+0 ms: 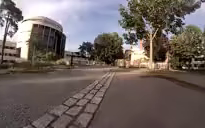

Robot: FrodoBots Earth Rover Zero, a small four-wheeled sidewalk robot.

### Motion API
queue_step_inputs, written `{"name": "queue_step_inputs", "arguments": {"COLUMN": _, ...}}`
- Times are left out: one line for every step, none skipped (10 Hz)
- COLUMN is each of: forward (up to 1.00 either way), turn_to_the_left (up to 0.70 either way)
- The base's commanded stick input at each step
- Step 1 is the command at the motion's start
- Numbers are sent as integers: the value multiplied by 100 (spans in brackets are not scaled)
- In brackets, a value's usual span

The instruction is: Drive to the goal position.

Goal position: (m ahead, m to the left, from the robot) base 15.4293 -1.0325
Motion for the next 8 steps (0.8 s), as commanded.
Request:
{"name": "queue_step_inputs", "arguments": {"forward": 45, "turn_to_the_left": 27}}
{"name": "queue_step_inputs", "arguments": {"forward": 45, "turn_to_the_left": 27}}
{"name": "queue_step_inputs", "arguments": {"forward": 45, "turn_to_the_left": 27}}
{"name": "queue_step_inputs", "arguments": {"forward": 45, "turn_to_the_left": 27}}
{"name": "queue_step_inputs", "arguments": {"forward": 45, "turn_to_the_left": 27}}
{"name": "queue_step_inputs", "arguments": {"forward": 45, "turn_to_the_left": 27}}
{"name": "queue_step_inputs", "arguments": {"forward": 45, "turn_to_the_left": 27}}
{"name": "queue_step_inputs", "arguments": {"forward": 45, "turn_to_the_left": 15}}
